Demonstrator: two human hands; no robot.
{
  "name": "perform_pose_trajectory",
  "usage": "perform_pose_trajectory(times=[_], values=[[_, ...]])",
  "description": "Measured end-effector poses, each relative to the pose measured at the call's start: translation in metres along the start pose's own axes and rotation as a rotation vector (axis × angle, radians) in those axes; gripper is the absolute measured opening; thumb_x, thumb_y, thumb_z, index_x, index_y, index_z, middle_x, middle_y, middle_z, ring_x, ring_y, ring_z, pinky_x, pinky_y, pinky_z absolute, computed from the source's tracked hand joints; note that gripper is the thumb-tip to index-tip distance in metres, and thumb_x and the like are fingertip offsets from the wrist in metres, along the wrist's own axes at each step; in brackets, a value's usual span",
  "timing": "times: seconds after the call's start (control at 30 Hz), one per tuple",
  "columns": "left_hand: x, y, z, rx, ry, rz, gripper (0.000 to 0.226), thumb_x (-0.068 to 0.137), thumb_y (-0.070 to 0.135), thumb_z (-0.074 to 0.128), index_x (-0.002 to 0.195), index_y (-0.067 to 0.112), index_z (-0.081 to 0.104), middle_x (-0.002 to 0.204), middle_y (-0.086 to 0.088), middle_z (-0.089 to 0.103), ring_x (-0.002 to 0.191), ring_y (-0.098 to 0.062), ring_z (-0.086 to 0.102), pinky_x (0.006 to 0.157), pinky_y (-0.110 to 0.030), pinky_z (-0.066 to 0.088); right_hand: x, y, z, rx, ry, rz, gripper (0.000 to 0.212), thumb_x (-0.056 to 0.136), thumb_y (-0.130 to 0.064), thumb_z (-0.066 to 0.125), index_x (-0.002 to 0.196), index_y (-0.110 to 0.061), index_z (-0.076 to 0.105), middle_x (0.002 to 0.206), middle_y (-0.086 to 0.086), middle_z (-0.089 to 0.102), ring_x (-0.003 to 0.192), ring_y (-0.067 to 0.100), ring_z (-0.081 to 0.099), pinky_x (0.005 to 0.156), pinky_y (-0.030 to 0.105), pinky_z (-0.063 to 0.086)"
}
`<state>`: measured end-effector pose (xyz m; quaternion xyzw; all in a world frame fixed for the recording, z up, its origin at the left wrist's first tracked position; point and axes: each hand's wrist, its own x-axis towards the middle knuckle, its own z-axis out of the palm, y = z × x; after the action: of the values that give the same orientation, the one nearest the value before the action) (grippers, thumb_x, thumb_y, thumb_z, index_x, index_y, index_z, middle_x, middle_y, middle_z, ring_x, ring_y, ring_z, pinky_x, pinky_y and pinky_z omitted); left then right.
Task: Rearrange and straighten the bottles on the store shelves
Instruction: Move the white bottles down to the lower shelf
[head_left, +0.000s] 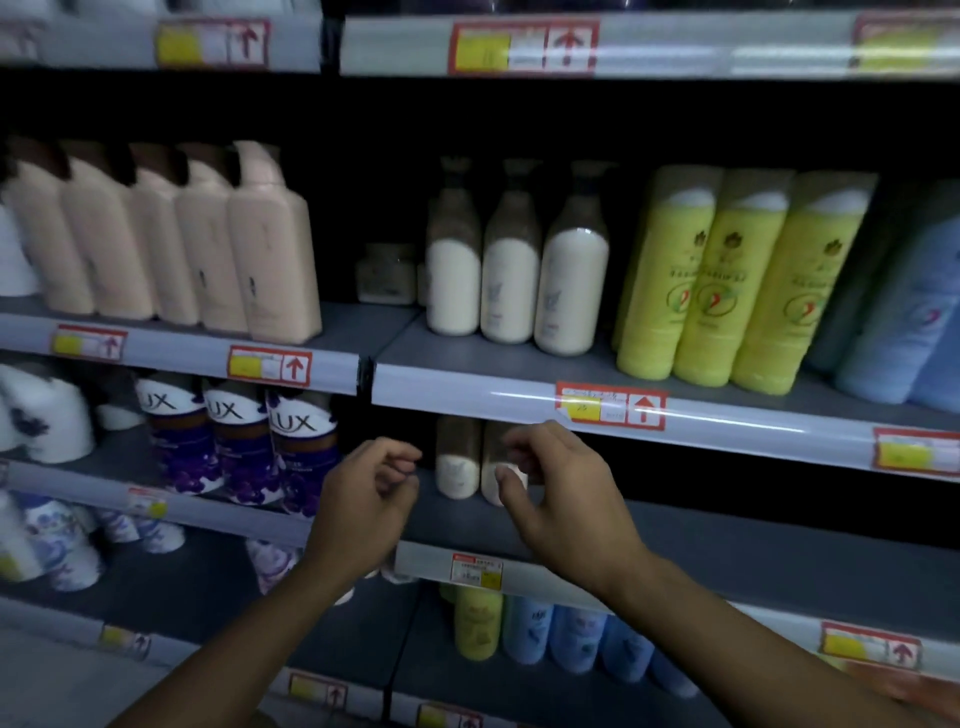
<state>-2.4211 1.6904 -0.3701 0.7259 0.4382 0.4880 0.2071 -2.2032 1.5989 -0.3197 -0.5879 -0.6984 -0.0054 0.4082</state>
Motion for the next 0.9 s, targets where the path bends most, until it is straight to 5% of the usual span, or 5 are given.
perform_pose_trajectory(times=[0.33, 0.43, 0.53, 0.7, 0.9], values=[[0.079, 0.104, -0.036, -0.028, 0.140, 0.146, 0.024, 0.092, 0.009, 0.073, 0.109, 0.024, 0.064, 0.101, 0.002, 0.065, 0.086, -0.011, 0.062, 0.078, -0.024, 0.052, 0.075, -0.045, -0.038, 0.007, 0.224, -0.048, 0.057, 0.097, -0.022, 0.065, 0.149, -0.010, 0.047, 0.146, 0.004, 0.054, 0.135, 0.023, 0.051, 0.110, 0.028, 0.039], [0.113, 0.110, -0.031, 0.024, 0.134, 0.171, 0.032, 0.090, 0.012, 0.076, 0.117, 0.023, 0.064, 0.112, 0.000, 0.064, 0.094, -0.015, 0.064, 0.087, -0.035, 0.057, 0.108, -0.049, -0.039, 0.100, 0.212, 0.069, 0.067, 0.099, -0.023, 0.064, 0.158, -0.006, 0.037, 0.160, 0.009, 0.046, 0.147, 0.024, 0.042, 0.118, 0.024, 0.028], [0.144, 0.107, -0.025, 0.067, 0.100, 0.117, 0.045, 0.089, 0.015, 0.078, 0.131, 0.017, 0.062, 0.125, -0.004, 0.058, 0.107, -0.018, 0.064, 0.095, -0.037, 0.056, 0.136, -0.045, -0.032, 0.183, 0.177, 0.177, 0.075, 0.099, -0.027, 0.063, 0.161, -0.005, 0.028, 0.163, 0.012, 0.042, 0.149, 0.028, 0.041, 0.121, 0.037, 0.034], [0.185, 0.088, -0.006, 0.109, 0.068, -0.003, 0.066, 0.088, 0.026, 0.082, 0.144, 0.015, 0.049, 0.134, -0.006, 0.050, 0.122, -0.025, 0.058, 0.101, -0.037, 0.050, 0.155, -0.025, -0.016, 0.155, 0.257, 0.271, 0.067, 0.094, -0.027, 0.066, 0.151, -0.002, 0.039, 0.154, 0.015, 0.049, 0.144, 0.030, 0.046, 0.117, 0.044, 0.039], [0.220, 0.069, 0.009, 0.013, 0.030, -0.144, 0.091, 0.075, 0.043, 0.091, 0.147, 0.016, 0.040, 0.145, -0.005, 0.058, 0.130, -0.023, 0.059, 0.109, -0.043, 0.050, 0.169, -0.016, -0.002, 0.008, 0.288, 0.261, 0.084, 0.097, -0.034, 0.064, 0.162, -0.005, 0.019, 0.166, 0.011, 0.032, 0.153, 0.024, 0.030, 0.121, 0.029, 0.026]])
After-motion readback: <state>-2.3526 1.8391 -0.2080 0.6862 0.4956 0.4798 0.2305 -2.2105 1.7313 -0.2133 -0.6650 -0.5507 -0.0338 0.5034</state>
